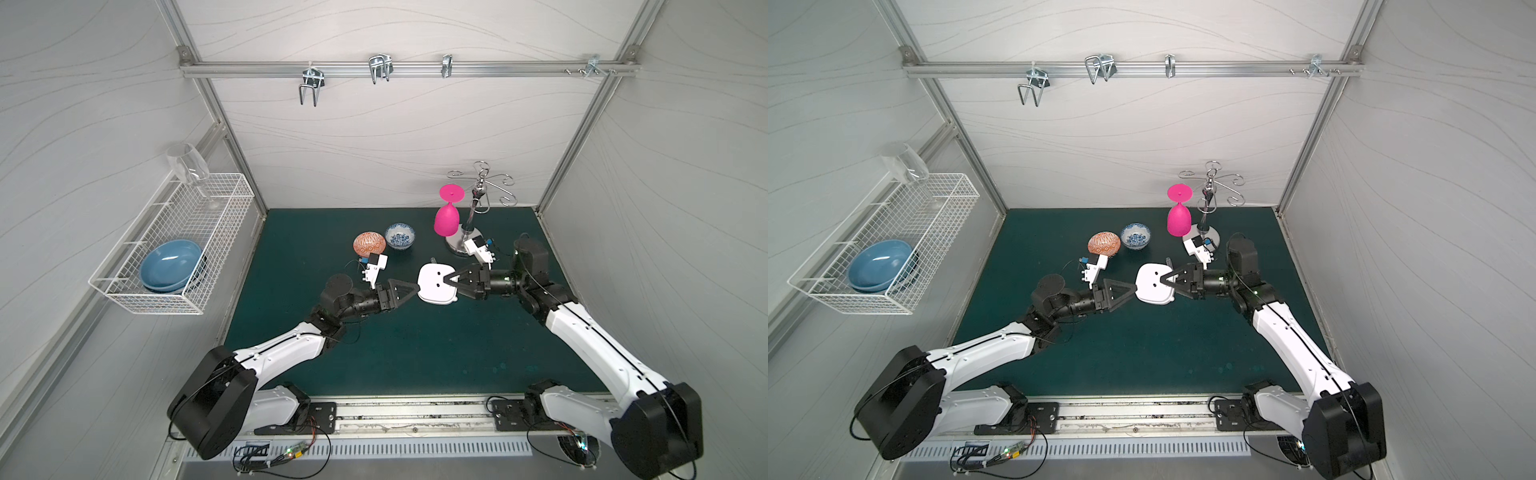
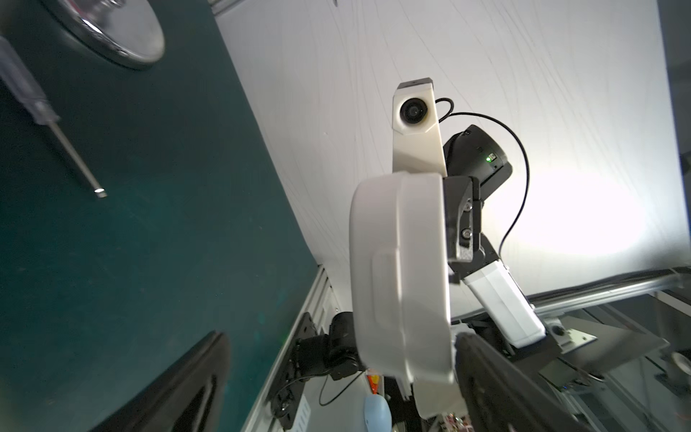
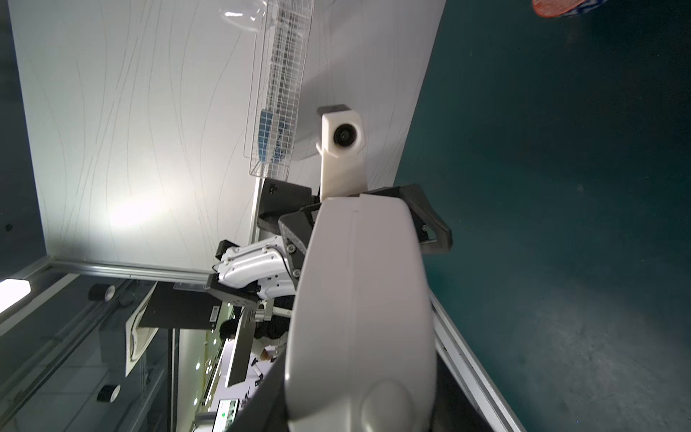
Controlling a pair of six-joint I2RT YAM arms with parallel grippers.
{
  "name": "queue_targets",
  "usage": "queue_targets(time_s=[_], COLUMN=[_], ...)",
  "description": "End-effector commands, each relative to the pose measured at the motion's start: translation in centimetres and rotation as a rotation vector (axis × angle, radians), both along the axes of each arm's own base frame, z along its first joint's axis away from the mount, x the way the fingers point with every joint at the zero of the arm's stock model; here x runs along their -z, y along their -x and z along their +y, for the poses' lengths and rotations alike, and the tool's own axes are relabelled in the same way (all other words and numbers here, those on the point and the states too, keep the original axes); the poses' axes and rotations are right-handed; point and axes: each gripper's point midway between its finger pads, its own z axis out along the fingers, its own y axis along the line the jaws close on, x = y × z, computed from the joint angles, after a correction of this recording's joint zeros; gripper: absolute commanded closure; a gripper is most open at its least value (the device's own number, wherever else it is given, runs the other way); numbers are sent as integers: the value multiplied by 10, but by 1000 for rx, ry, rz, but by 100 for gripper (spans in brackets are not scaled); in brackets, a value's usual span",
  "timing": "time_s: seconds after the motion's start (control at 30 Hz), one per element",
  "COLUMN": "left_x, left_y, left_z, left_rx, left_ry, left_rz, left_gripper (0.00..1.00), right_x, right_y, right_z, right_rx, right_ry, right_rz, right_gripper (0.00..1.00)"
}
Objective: Remove the battery from the alarm
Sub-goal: Adjust the alarm.
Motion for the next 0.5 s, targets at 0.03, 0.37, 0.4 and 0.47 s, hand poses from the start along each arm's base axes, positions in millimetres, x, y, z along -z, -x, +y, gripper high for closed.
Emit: queue_targets(time_s=[0.03,0.37,0.4,0.47], left_x=[-59,-66,-65,-60], left_y=[11,19,19,18], left_z=[-11,-25,-24,-23], left_rx=[97,157,153,135], left_ry=[170,189,186,165], left_rz=[-115,-116,-116,-110], left_gripper=[8,50,55,65], right_x=[-30,-24,-23,-21], right_y=[16,19,18,16], right_z=[7,15,15,12], right_rx=[-89,-105,-99,-77], right_ry=[-63,-44,-38,-19], right_rz=[-108,-75,-77,-75], right_gripper=[84,84,80,73])
